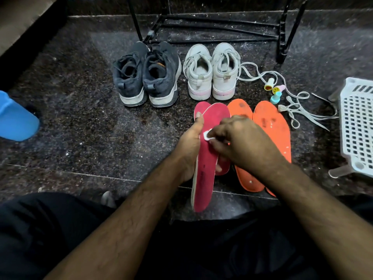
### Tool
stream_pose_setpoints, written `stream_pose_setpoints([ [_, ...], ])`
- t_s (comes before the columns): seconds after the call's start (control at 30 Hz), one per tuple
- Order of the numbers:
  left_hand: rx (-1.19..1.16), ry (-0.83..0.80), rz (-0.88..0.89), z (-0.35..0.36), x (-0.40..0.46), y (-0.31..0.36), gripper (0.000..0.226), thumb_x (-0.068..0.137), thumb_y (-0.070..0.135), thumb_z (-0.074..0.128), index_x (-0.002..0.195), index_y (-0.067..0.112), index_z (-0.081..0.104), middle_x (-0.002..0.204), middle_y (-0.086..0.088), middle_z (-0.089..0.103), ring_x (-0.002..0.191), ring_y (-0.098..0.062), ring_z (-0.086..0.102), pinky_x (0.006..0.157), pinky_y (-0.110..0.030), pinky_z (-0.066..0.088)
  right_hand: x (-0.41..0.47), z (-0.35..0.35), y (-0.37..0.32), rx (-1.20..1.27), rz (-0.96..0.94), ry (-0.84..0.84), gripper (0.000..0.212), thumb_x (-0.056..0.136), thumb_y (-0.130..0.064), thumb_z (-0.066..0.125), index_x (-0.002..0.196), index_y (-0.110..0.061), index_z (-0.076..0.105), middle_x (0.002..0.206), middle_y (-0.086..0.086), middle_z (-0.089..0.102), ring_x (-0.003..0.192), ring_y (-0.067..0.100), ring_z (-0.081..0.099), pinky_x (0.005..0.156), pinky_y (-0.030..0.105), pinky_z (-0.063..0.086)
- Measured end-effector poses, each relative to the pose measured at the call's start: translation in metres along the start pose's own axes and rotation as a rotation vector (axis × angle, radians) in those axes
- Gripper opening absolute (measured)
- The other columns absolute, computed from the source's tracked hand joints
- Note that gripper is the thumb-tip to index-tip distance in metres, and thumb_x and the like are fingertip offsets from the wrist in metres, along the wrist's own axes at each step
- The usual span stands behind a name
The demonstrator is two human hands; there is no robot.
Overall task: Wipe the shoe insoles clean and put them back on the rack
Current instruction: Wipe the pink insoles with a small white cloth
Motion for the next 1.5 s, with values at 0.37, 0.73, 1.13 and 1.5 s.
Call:
stream_pose_setpoints([
  [0.37, 0.021, 0.045, 0.004, -0.006, 0.0, -0.001, 0.08, 0.095, 0.075, 0.024, 0.095, 0.01, 0.07, 0.062, -0.011, 0.065, 0.043, -0.027, 0.059, 0.041, -0.036, 0.053, -0.001, 0.004, 0.003, -0.033, 0.027, -0.085, 0.016, 0.085, -0.028, 0.066, 0.094, -0.022, 0.077, 0.085, 0.003, 0.067, 0.09, 0.026, 0.06, 0.08, 0.04, 0.051],
  [0.73, 0.001, 0.041, 0.015, -0.004, -0.001, 0.004, 0.081, 0.096, 0.074, 0.021, 0.093, 0.009, 0.069, 0.06, -0.01, 0.065, 0.041, -0.024, 0.059, 0.039, -0.033, 0.051, -0.001, -0.001, 0.001, -0.022, 0.032, -0.063, 0.014, 0.088, -0.032, 0.067, 0.098, -0.025, 0.073, 0.088, -0.001, 0.064, 0.094, 0.022, 0.057, 0.075, 0.033, 0.045],
  [1.13, -0.137, 0.019, -0.035, 0.001, -0.005, 0.002, 0.075, 0.097, 0.071, 0.026, 0.087, 0.012, 0.071, 0.071, -0.008, 0.072, 0.055, -0.023, 0.068, 0.051, -0.033, 0.057, -0.005, 0.014, -0.009, 0.304, 0.015, -0.265, 0.022, 0.077, -0.028, 0.061, 0.096, -0.027, 0.072, 0.076, -0.008, 0.069, 0.067, 0.009, 0.062, 0.069, 0.033, 0.052],
  [1.5, -0.001, 0.127, 0.036, -0.013, -0.002, 0.007, 0.075, 0.095, 0.074, 0.028, 0.106, 0.011, 0.069, 0.069, -0.009, 0.067, 0.044, -0.024, 0.061, 0.039, -0.033, 0.051, 0.005, 0.003, 0.009, -0.012, 0.047, -0.107, 0.023, 0.084, -0.025, 0.063, 0.102, -0.019, 0.076, 0.086, 0.008, 0.067, 0.088, 0.031, 0.061, 0.078, 0.038, 0.049],
])
Point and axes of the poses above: each hand's wrist, its own x-axis towards the middle knuckle, its own z-axis out of the palm, y = z × x, the point moved 9 cm from there along x, towards the middle knuckle
